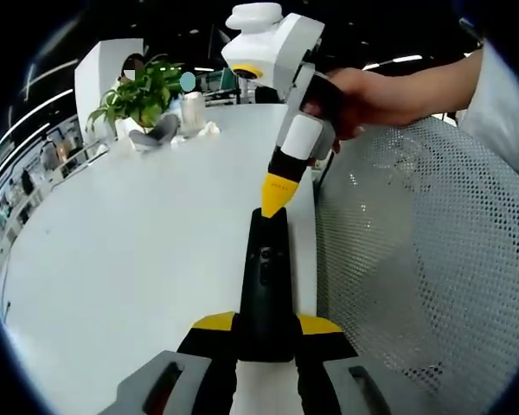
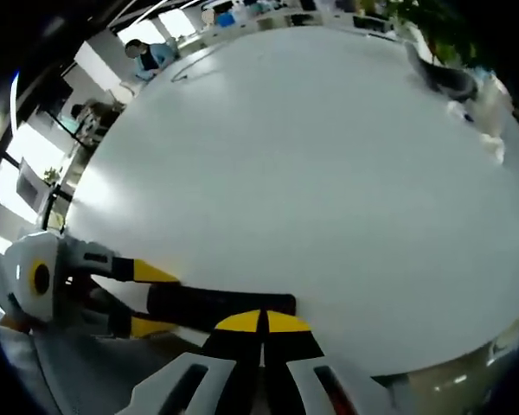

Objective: Press the specified remote control buttons in sequence, fully releasing each button before pressing the next.

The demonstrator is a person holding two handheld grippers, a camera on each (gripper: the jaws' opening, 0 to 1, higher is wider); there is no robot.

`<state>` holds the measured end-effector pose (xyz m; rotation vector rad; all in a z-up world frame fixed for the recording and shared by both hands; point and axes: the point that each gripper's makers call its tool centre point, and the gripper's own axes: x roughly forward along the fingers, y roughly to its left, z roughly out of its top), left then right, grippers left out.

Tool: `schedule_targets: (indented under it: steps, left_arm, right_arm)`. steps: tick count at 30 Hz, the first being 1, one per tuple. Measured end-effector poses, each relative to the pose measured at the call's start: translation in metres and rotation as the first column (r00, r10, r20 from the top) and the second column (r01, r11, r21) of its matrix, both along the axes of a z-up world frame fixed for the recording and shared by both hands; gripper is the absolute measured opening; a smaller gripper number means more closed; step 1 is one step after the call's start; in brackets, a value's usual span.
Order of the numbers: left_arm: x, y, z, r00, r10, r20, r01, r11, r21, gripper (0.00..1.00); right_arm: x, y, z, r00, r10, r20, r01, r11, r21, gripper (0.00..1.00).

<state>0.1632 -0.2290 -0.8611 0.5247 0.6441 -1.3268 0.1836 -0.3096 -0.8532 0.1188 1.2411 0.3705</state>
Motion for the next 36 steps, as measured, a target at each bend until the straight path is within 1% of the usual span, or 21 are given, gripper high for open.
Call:
schedule_targets:
  steps: [3,9,15,18,22,25,36]
  left_arm:
    - [-0.0001,-0.0001,0.0,1.0,0.0,0.0,0.0,1.0,0.001,0.24]
    - [-0.0001,0.0001,0.0,1.0,0.0,0.0,0.0,1.0,0.001,0.24]
    - [-0.0003,0.0004,0.0001,1.0,-0.001,0.0,0.001,1.0,0.004,0.24]
    - [-0.0002,0.0006,0.0001,1.0,-0.001,0.0,0.001,1.0,0.006,0.24]
    - [-0.0003,0.0007,0.0003,1.0,-0.002,0.001,0.002,1.0,0.01,0.24]
    - [-0.0003,0.0009,0.0004,1.0,-0.002,0.0,0.002,1.0,0.012,0.24]
    - [-0.0002,0.0009,0.0004,1.0,0.0,-0.002,0.0,1.0,0.013,0.24]
  right_arm:
    - [0.0003,-0.0007,-0.0002,1.0,-0.003,0.0,0.003,1.0,0.001,0.0]
    - [-0.0007,0.0019,-0.0002,0.999,0.043,0.023,-0.041,0.998,-0.057,0.0]
    - [-0.0006,0.0016,-0.0004,0.997,0.072,0.037,-0.069,0.994,-0.082,0.0]
    - [-0.0006,0.002,-0.0004,0.993,0.103,0.05,-0.097,0.988,-0.116,0.0]
    - [-0.0007,0.0029,-0.0007,0.985,0.16,0.063,-0.147,0.975,-0.168,0.0]
    - [-0.0007,0.0021,-0.001,0.984,0.167,0.068,-0.154,0.973,-0.172,0.0]
    - [-0.0003,0.0019,-0.0006,0.986,0.155,0.067,-0.142,0.975,-0.173,0.0]
